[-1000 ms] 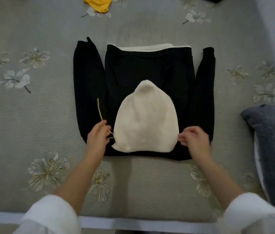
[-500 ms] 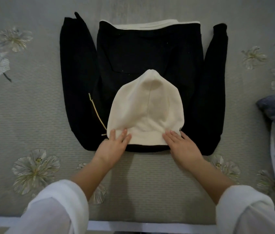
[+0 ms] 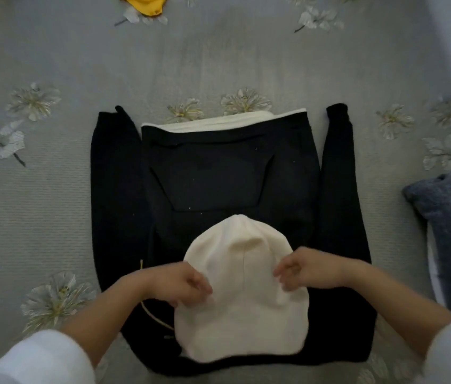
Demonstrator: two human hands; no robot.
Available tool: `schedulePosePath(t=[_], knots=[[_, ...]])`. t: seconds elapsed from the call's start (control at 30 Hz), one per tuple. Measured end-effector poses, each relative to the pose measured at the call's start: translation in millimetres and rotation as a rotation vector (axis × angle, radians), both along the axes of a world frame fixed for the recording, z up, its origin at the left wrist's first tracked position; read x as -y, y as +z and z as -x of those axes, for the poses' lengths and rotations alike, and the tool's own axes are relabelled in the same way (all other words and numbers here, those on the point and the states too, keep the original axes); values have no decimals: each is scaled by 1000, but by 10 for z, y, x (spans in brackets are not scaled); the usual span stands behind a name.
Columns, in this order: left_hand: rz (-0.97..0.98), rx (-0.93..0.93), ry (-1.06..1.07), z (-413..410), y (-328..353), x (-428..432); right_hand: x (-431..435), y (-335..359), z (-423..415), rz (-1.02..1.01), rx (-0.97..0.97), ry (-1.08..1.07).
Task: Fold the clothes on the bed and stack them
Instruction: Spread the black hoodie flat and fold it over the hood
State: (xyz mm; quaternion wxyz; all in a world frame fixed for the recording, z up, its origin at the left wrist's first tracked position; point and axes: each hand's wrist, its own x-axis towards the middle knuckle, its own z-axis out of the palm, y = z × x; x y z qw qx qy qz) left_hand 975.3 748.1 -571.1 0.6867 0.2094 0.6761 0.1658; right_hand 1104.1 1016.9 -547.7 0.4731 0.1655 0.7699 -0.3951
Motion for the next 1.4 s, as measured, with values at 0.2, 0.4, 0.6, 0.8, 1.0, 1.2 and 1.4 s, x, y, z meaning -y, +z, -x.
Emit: schedulePosePath(t=[0.2, 0.4, 0.6, 0.8, 1.0, 1.2, 1.4], knots=[[-95, -701, 800, 1018, -74, -307, -514, -130, 893, -125, -288, -656], [-69, -1262, 540, 1785, -387, -571, -787, -489, 1790, -373, -519, -501], [-54, -1385, 200, 2347, -773, -731, -1025, -826, 2416, -689, -649, -185], [36, -1429, 115, 2508, -943, -663, -1166, -1071, 2444, -862, -547, -55], [-362, -1606, 350, 2660, -658, -543, -1372, -873, 2338, -854, -987, -286], [-145, -1562, 504, 3038, -645, -995, -1555, -1024, 2698, -801, -833, -540], [-11, -1382, 454, 2519, -1045, -1141, -1403, -1382, 2506, -645, -673, -334]])
